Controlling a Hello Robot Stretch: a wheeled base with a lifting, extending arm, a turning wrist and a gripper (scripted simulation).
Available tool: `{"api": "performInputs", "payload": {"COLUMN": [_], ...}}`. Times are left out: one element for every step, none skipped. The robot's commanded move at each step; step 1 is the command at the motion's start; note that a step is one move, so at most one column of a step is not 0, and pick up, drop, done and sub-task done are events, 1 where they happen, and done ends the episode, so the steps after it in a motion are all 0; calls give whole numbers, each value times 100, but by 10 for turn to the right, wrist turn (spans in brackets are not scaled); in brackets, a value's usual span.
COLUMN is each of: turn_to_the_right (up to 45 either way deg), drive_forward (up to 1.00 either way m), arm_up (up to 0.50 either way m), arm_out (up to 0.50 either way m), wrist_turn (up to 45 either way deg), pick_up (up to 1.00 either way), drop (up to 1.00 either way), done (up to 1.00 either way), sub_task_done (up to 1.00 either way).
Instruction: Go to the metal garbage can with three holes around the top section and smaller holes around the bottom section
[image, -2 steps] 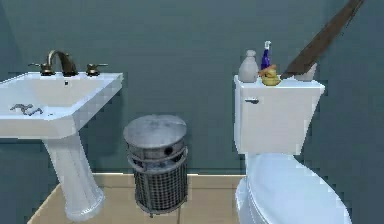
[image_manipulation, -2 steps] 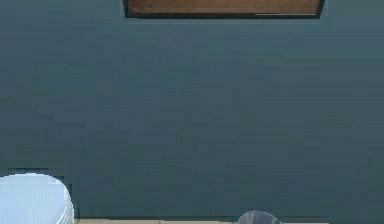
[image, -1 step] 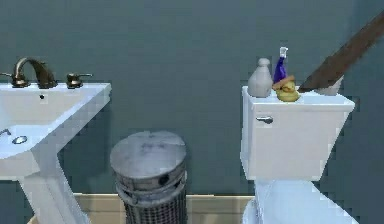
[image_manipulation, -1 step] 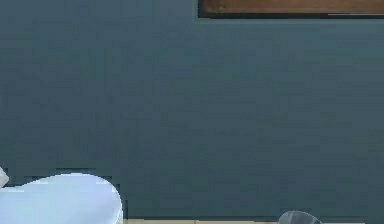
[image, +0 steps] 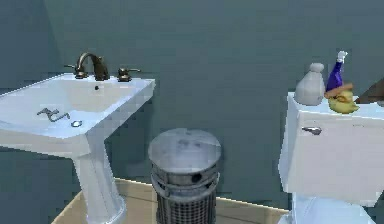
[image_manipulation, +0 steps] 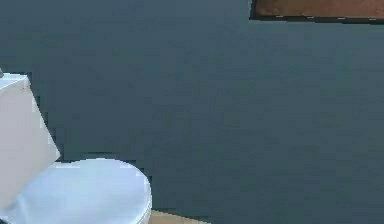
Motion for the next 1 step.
{"api": "performInputs", "payload": {"turn_to_the_right": [0], "drive_forward": [0], "arm_up": [0], "arm_out": [0], "wrist_turn": [0], "pick_up": [0], "drop": [0], "done": [100], "sub_task_done": [0]}}
